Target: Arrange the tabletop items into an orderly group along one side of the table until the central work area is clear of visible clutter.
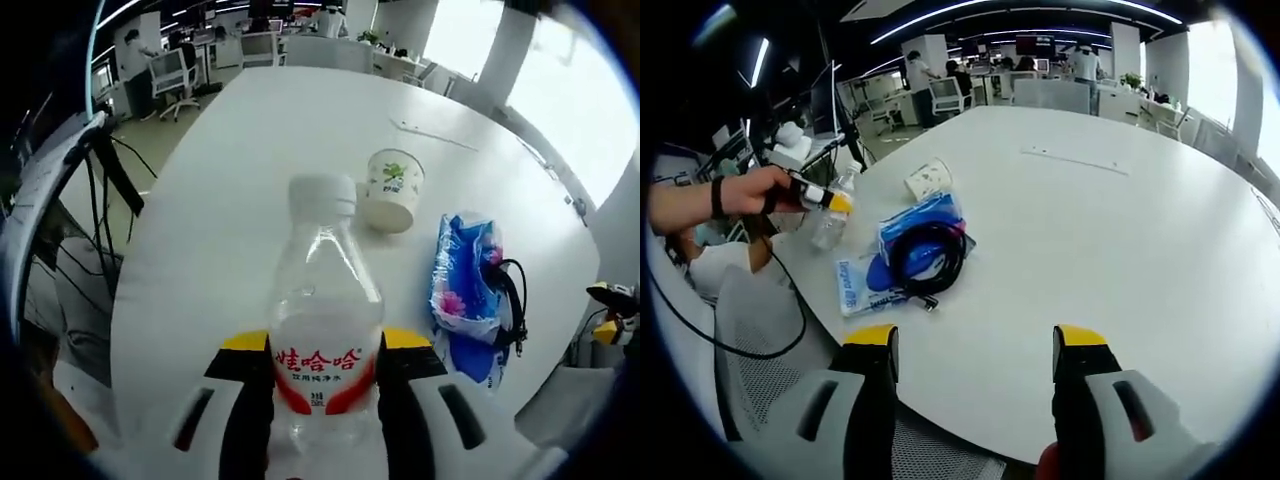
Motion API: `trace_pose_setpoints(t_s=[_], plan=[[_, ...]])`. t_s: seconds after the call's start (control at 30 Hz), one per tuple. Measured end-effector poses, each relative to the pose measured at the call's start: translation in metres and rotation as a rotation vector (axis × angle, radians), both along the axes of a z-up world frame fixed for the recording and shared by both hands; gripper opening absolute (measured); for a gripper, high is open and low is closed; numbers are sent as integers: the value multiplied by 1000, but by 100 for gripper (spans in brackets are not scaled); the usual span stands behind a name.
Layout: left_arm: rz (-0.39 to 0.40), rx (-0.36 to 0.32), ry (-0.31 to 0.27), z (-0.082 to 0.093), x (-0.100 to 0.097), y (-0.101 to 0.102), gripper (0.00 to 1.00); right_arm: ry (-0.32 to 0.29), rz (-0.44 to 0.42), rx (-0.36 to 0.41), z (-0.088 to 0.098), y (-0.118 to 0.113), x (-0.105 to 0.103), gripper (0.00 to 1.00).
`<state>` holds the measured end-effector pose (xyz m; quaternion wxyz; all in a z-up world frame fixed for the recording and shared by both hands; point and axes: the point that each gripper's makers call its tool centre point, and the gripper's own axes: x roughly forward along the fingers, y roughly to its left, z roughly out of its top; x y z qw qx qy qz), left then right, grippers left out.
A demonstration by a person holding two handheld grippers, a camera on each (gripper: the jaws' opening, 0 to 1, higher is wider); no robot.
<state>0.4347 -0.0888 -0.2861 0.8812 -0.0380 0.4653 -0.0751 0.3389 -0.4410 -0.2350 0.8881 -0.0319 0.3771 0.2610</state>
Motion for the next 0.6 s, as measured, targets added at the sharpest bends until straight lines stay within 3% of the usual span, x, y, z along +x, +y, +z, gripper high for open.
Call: trace_pose_setpoints(t_s=[0.6], plan=[[11, 11, -60, 18, 5, 4, 38, 0, 0, 2, -1, -1, -2, 62]])
